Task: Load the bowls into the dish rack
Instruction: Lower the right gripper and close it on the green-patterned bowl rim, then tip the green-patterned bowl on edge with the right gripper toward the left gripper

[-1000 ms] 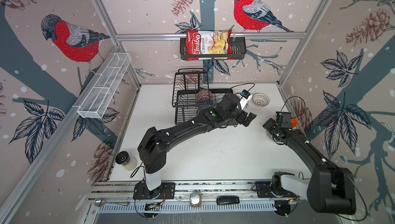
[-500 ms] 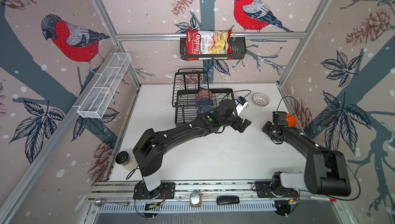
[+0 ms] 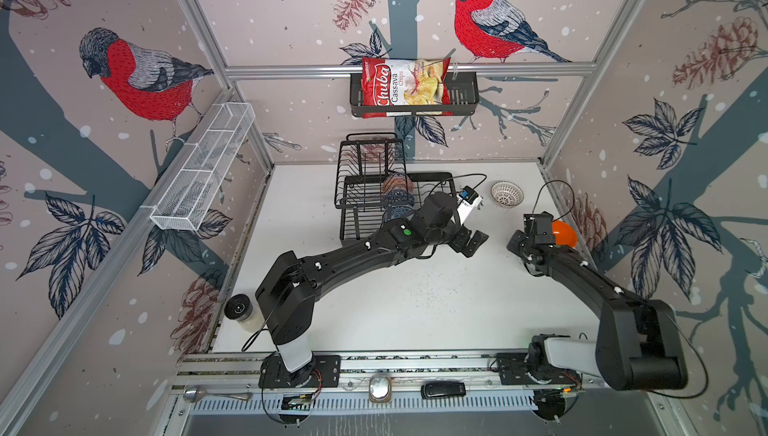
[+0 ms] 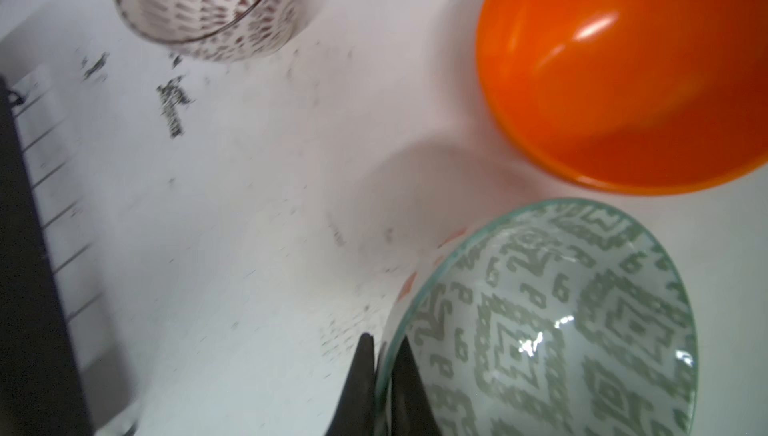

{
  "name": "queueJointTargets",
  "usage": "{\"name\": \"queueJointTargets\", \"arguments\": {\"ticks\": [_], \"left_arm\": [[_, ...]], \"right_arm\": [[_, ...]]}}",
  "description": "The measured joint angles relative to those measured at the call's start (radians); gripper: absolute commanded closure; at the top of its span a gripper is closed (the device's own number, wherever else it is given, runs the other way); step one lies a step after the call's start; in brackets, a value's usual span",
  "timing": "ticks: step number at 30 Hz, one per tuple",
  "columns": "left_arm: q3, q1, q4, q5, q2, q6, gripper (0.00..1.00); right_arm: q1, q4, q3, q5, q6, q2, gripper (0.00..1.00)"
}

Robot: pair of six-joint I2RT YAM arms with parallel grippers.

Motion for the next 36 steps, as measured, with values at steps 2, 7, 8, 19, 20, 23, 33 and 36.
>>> {"name": "queueJointTargets", "arguments": {"ticks": [2,7,8,19,20,23,33,36], "left_arm": [[0.0,0.022,0.0,-0.016,-0.011,-0.005,0.02],[-0.011,0.072,0.002,-0.042,-0.037,-0.032,0.02],[-0.014,0.079,0.002,-0.043,-0.043,-0.035,0.02],[-0.026,0.116,0.002,-0.098,-0.079,-0.052,0.02],[-0.026,0.117,0.002,-0.1,-0.079,-0.052,0.02],[-0.027,0.122,0.002,-0.113,-0.079,-0.053,0.02],[-0.027,0.134,0.002,-0.118,-0.083,-0.057,0.02],[-0.028,0.134,0.002,-0.118,-0.083,-0.057,0.02]], "right_arm": [[0.077,-0.039,0.02,-0.031,0.031,-0.004,0.98],[0.258,-0.086,0.063,-0.045,0.104,0.007,0.98],[0.296,-0.092,0.068,-0.039,0.121,0.015,0.98],[0.474,-0.036,0.099,0.028,0.182,0.135,0.84],[0.475,-0.031,0.098,0.018,0.187,0.142,0.81],[0.476,-0.034,0.098,-0.032,0.204,0.155,0.77],[0.476,-0.025,0.089,-0.083,0.226,0.161,0.69],[0.476,-0.026,0.092,-0.087,0.226,0.145,0.64]]}}
